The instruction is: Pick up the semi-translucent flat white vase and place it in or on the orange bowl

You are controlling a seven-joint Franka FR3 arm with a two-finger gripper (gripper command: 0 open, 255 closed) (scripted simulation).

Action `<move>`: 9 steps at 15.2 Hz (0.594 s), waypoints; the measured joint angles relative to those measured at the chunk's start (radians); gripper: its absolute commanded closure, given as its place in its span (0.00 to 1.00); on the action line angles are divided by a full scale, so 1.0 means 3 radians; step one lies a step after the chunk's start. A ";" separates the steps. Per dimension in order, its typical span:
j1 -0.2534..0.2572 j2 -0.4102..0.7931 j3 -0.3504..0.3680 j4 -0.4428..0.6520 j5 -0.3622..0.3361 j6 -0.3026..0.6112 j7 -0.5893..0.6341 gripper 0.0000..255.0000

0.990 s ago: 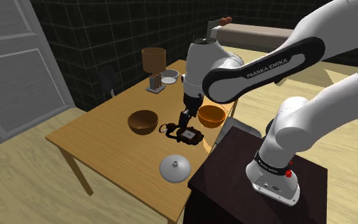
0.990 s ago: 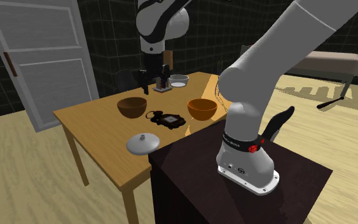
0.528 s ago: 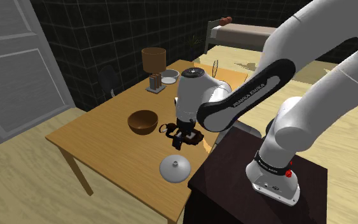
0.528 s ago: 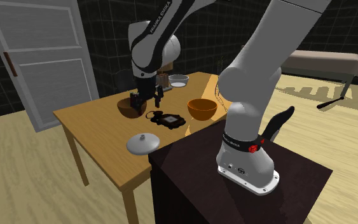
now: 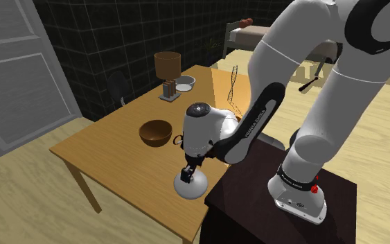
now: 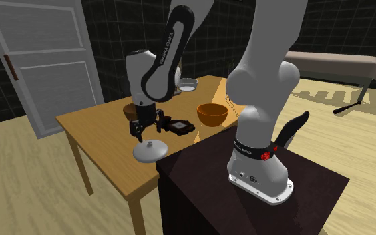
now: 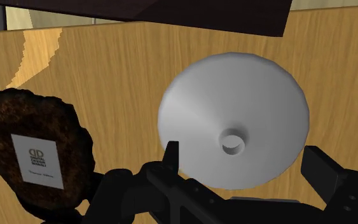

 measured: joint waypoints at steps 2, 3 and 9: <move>-0.0023 0.0176 -0.0040 0.0033 -0.0333 0.0086 0.0256 0.00; -0.0021 0.0257 -0.0079 0.0051 -0.0496 0.0120 0.0372 0.00; 0.0071 0.0527 -0.0295 0.0120 -0.1066 0.0231 0.0788 0.00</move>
